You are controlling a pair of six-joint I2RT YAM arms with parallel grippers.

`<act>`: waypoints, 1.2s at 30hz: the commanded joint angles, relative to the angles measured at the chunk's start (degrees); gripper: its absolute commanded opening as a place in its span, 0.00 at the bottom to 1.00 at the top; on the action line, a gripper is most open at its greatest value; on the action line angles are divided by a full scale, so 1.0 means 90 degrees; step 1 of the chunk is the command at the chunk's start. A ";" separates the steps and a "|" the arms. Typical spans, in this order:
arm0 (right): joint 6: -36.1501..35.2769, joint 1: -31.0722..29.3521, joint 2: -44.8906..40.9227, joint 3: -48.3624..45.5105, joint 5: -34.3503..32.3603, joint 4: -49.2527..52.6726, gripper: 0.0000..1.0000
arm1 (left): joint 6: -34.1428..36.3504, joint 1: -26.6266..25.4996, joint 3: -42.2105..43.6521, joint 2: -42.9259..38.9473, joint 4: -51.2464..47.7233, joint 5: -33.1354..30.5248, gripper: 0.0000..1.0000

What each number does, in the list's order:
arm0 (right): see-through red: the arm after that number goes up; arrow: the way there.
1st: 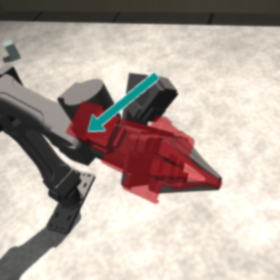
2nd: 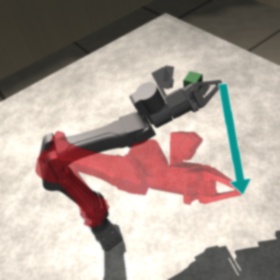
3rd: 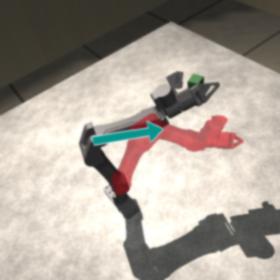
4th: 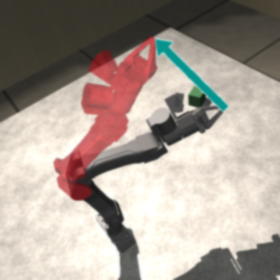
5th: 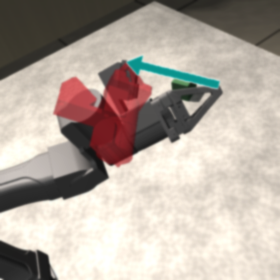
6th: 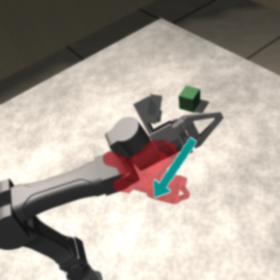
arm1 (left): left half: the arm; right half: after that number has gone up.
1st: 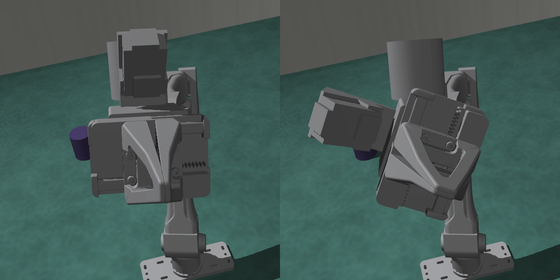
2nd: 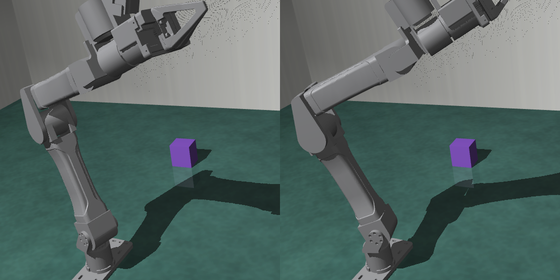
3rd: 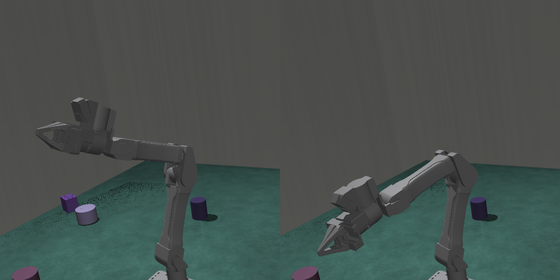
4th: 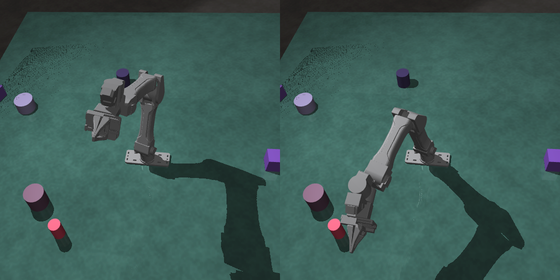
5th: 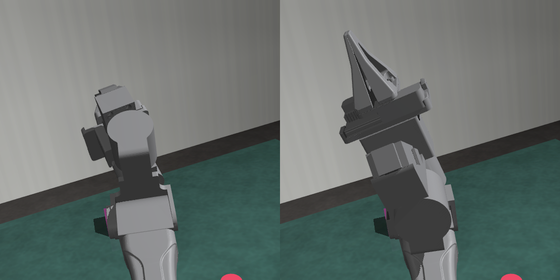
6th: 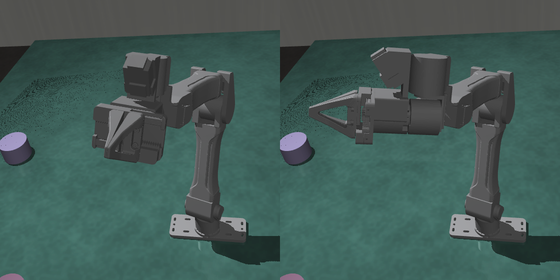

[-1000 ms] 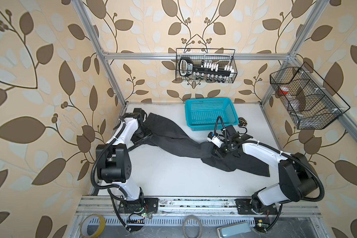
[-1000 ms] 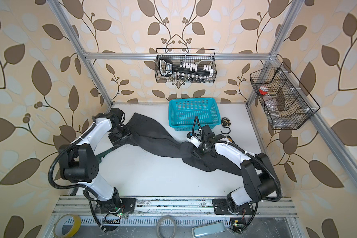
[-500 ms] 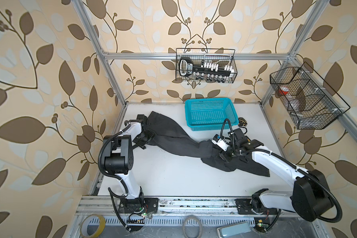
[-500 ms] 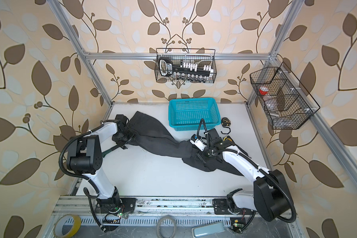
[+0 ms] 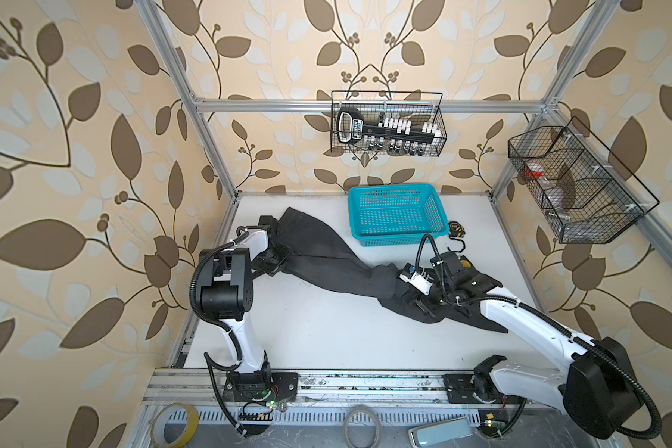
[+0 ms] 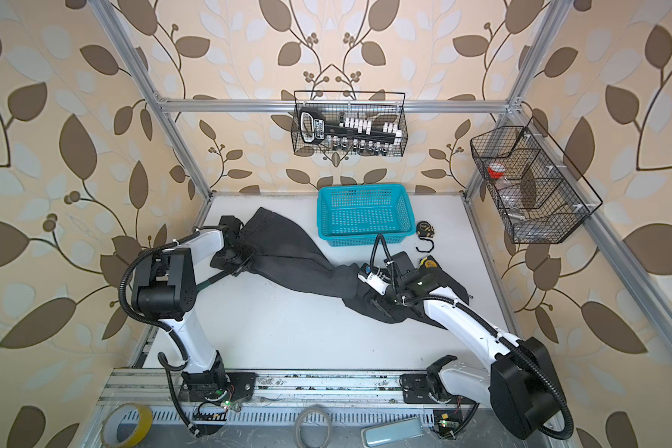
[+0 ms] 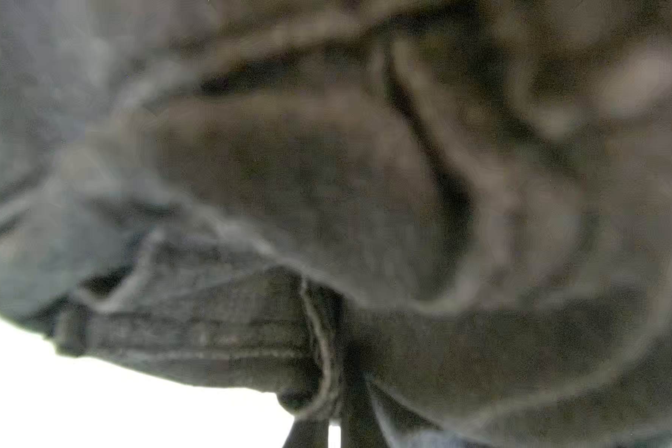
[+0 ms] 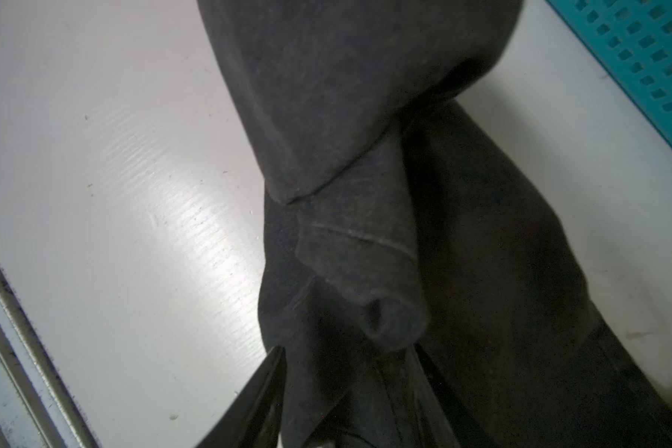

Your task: Fold and stack the trousers

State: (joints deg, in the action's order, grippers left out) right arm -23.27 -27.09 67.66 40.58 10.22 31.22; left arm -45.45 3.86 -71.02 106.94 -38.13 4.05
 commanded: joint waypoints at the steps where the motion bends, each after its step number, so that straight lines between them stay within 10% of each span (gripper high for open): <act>1: -0.0233 -0.0219 -0.0066 -0.0243 -0.0291 -0.0111 0.51 | 0.0518 0.0099 -0.0580 -0.0402 -0.0726 -0.0234 0.04; 17: -0.0397 -0.0553 0.0628 -0.0793 -0.0629 -0.1023 0.57 | 0.2194 0.0098 -0.2335 -0.1425 -0.3181 -0.0730 0.02; 27: -0.0208 -0.0203 0.0320 -0.0479 -0.0640 -0.0568 0.03 | 0.2385 0.0194 -0.2618 -0.1285 -0.3343 -0.0819 0.03; 36: -0.0859 0.0409 -0.1277 0.0565 -0.1513 0.1518 0.00 | 0.2447 0.0323 -0.3006 -0.1098 -0.3264 -0.1035 0.03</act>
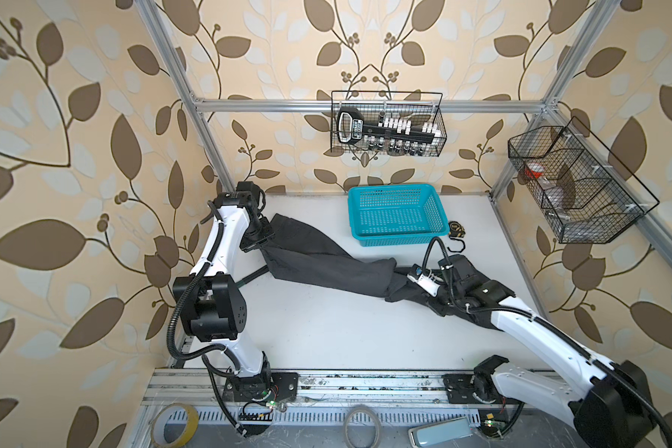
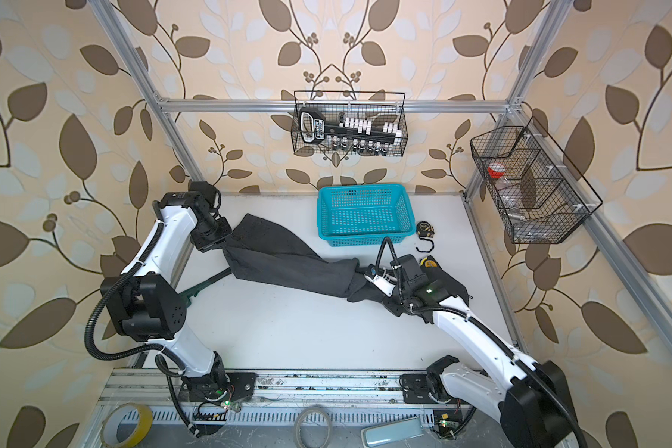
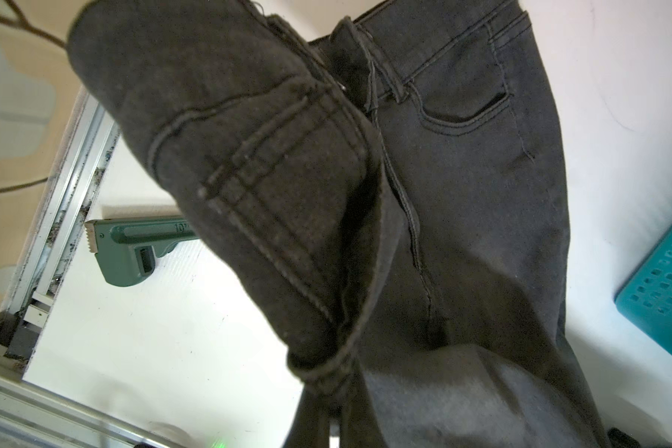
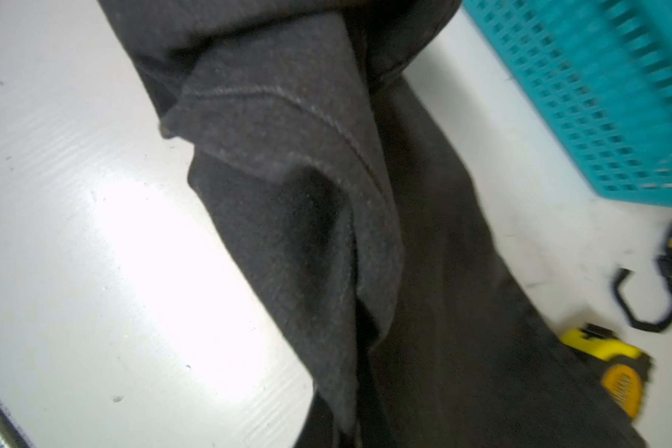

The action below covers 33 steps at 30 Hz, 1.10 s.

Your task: Fold and stack the trousers

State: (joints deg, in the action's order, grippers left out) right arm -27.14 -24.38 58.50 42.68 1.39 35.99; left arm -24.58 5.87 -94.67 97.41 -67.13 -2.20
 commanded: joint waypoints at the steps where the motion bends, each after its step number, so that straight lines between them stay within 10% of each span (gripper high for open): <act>1: -0.0508 0.0137 -0.0414 0.0420 -0.0790 0.1198 0.00 | 0.0130 0.0120 -0.0379 -0.0032 -0.0041 -0.0337 0.03; 9: -0.1181 0.0680 -0.1234 0.0804 -0.1917 0.2212 0.02 | 0.0134 0.0386 0.0030 -0.0120 0.0207 -0.0220 0.03; 16: -0.1624 0.0556 -0.1393 0.0443 -0.0374 0.2841 0.04 | 0.0132 0.0411 0.0711 -0.0082 0.0522 -0.0031 0.03; 33: -0.1846 -0.3146 -0.0831 -0.0505 0.0488 0.2741 0.10 | 0.0127 0.0484 0.0941 0.0294 0.0971 -0.0838 0.05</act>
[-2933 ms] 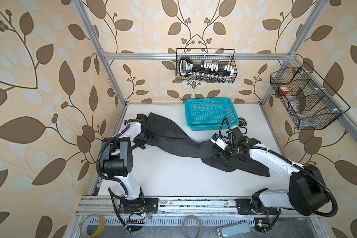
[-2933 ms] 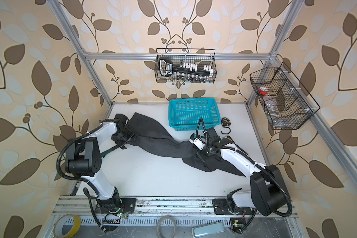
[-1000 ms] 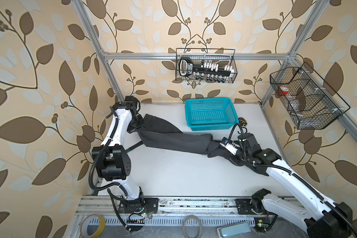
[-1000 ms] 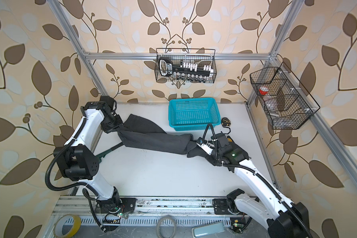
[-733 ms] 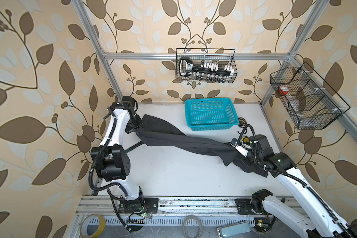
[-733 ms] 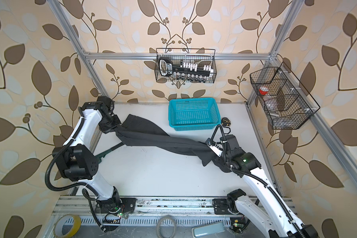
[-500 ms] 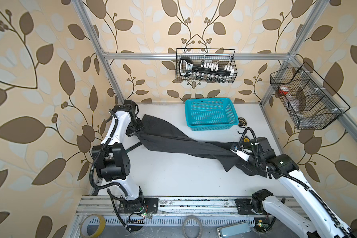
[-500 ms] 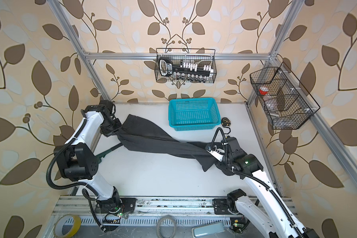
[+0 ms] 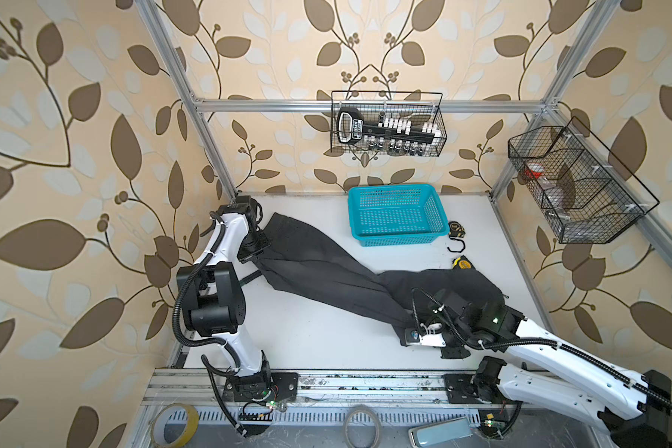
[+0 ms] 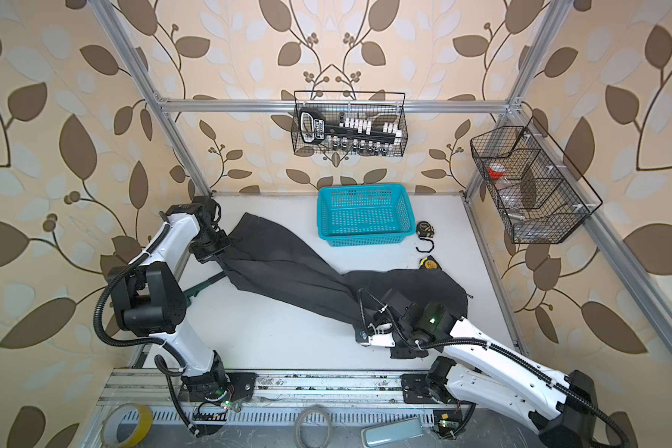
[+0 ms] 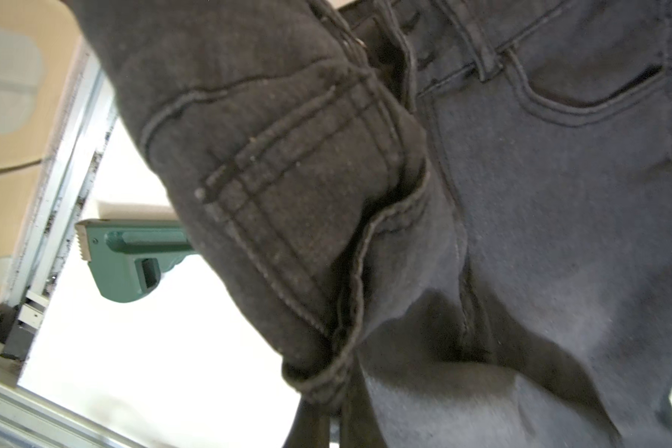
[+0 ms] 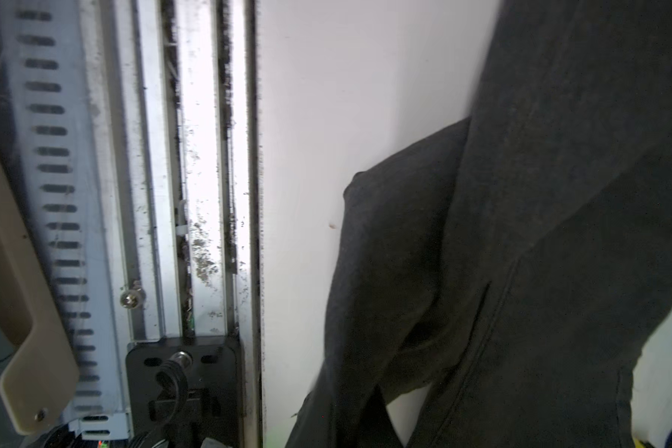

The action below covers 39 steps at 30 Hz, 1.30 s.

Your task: Fold and stack the trousers

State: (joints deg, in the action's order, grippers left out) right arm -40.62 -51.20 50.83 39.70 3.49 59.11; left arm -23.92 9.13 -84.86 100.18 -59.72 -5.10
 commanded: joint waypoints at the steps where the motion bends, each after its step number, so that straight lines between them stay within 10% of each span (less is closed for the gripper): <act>1: -0.0423 -0.0222 0.0065 -0.0235 0.0266 0.0178 0.13 | 0.0039 0.0135 -0.0193 -0.0004 0.0175 -0.0574 0.05; 13: -0.0229 0.0091 0.0203 0.0613 0.0860 -0.0001 0.48 | 0.0149 0.0148 -0.0365 0.0154 0.0069 -0.0482 0.12; 24: 0.0115 0.2258 0.0342 0.1124 0.0493 -0.0251 0.50 | 0.0271 0.0143 0.0119 -0.0657 -0.0372 -0.0263 0.29; 32: 0.0124 0.1805 0.1435 0.0210 0.0349 -0.1043 0.49 | 0.0376 0.0144 0.0281 -0.1182 -0.0547 0.0049 0.57; 39: 0.0345 0.1618 0.2147 -0.0411 -0.0197 -0.1973 0.50 | -0.0089 -0.0180 0.0661 -0.1125 0.0097 0.2051 0.66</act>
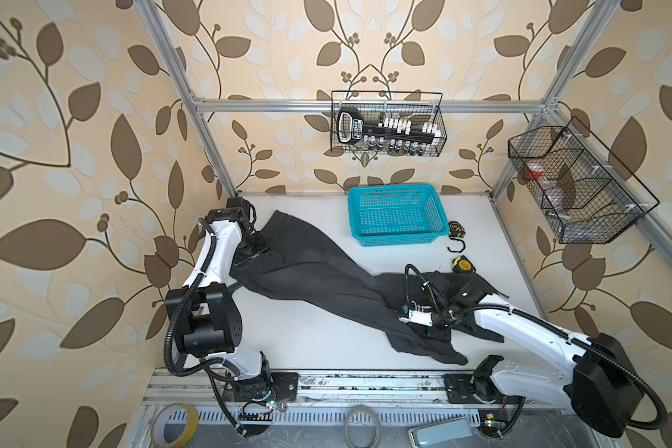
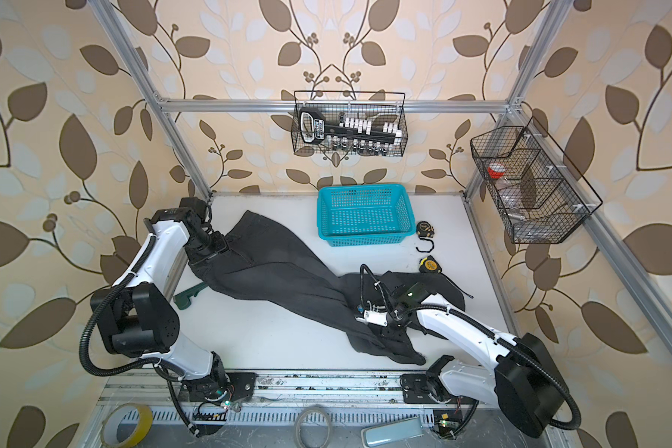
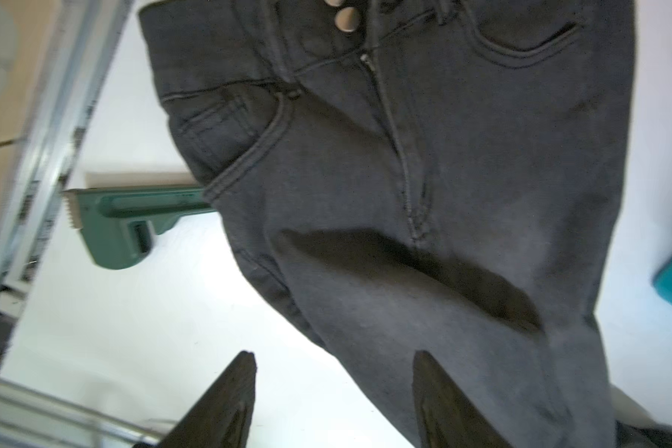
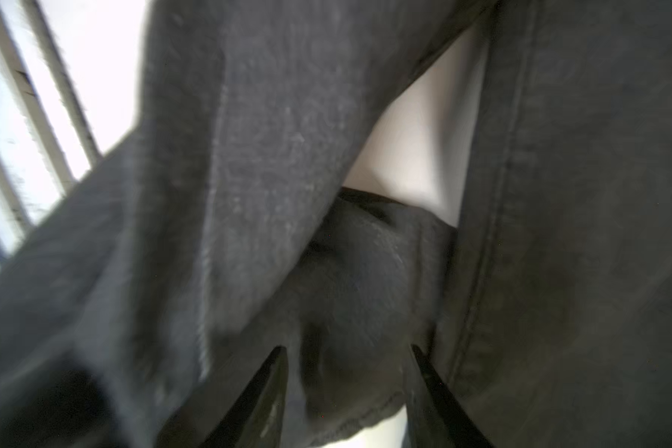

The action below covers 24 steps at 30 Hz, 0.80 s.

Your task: Fold and stack the trousers

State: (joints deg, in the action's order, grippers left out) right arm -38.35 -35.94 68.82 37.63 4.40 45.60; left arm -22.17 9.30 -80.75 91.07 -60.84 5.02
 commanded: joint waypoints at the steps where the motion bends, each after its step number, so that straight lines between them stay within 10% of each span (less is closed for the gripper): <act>1: 0.0209 -0.0077 0.0297 -0.0238 -0.0488 -0.0602 0.50 | -0.0326 -0.0349 0.0263 -0.0054 0.0290 0.0910 0.67; 7: 0.0399 -0.0308 0.0747 -0.0403 -0.0528 -0.0811 0.49 | -0.0428 -0.0807 0.0618 0.0425 0.0823 0.1031 0.68; 15: 0.0647 0.0031 0.0202 -0.0265 -0.1016 -0.0064 0.07 | -0.0361 -0.0961 0.0933 0.1031 0.1142 0.0493 0.66; 24: 0.0592 0.0628 -0.0865 0.0553 -0.1671 0.1962 0.03 | 0.0029 -0.0953 0.0940 0.1593 0.1077 -0.0457 0.65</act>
State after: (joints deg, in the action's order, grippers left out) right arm -32.56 -30.59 63.99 39.77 -7.84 53.30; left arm -23.94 1.06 -72.01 103.90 -50.57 5.65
